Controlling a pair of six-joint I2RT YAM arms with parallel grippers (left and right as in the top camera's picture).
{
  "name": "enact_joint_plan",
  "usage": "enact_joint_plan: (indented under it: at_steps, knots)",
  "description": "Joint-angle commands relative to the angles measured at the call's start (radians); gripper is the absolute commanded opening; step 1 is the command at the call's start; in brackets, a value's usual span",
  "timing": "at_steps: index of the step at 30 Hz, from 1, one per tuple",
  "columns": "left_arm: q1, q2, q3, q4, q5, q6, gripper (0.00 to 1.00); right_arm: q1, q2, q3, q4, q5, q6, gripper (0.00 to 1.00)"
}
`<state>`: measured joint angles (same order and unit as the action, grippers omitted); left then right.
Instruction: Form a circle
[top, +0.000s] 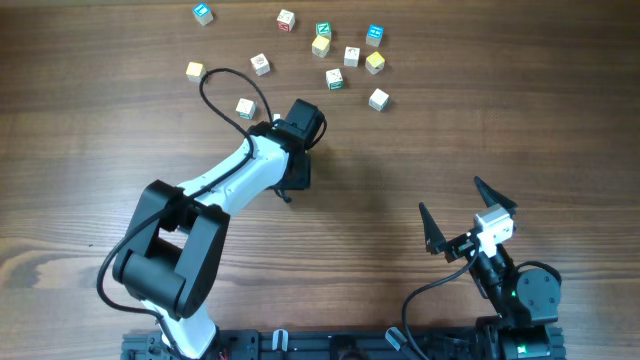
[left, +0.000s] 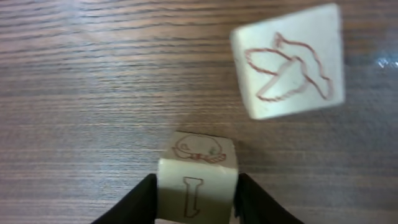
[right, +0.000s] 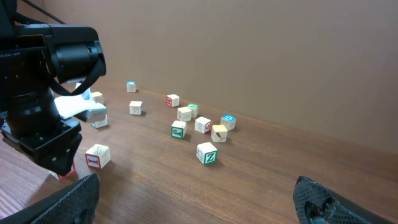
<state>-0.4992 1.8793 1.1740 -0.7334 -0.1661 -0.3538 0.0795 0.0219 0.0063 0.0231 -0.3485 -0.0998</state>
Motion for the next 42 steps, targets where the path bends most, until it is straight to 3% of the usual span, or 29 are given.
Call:
enact_joint_plan:
  at_steps: [1, 10, 15, 27, 36, 39, 41, 42]
  knots:
    - [0.0, 0.006, -0.011, 0.013, 0.039, 0.105, 0.38, 0.002, -0.004, -0.001, 0.005, -0.009, -0.005, 1.0]
    - [0.0, 0.006, -0.011, 0.024, 0.038, 0.117, 0.4, 0.002, -0.004, -0.001, 0.005, -0.009, -0.005, 1.0]
    - [0.0, 0.006, -0.011, 0.024, 0.037, 0.191, 0.4, 0.002, -0.004, -0.001, 0.005, -0.009, -0.005, 1.0]
    - [0.0, 0.006, -0.011, 0.057, 0.034, 0.19, 0.41, 0.002, -0.004, -0.001, 0.005, -0.009, -0.005, 1.0]
    - [0.0, 0.006, -0.011, 0.046, 0.035, 0.189, 0.59, 0.002, -0.004, -0.001, 0.005, -0.009, -0.005, 1.0]
    - [0.0, 0.006, -0.011, 0.036, 0.035, 0.169, 0.56, 0.002, -0.004, -0.001, 0.005, -0.009, -0.005, 1.0]
    - [0.0, 0.006, -0.011, 0.032, 0.035, 0.133, 0.44, 0.002, -0.004, -0.001, 0.005, -0.009, -0.005, 1.0]
    - [0.0, 0.006, -0.011, 0.032, 0.035, 0.125, 0.43, 0.002, -0.004, -0.001, 0.005, -0.009, -0.005, 1.0]
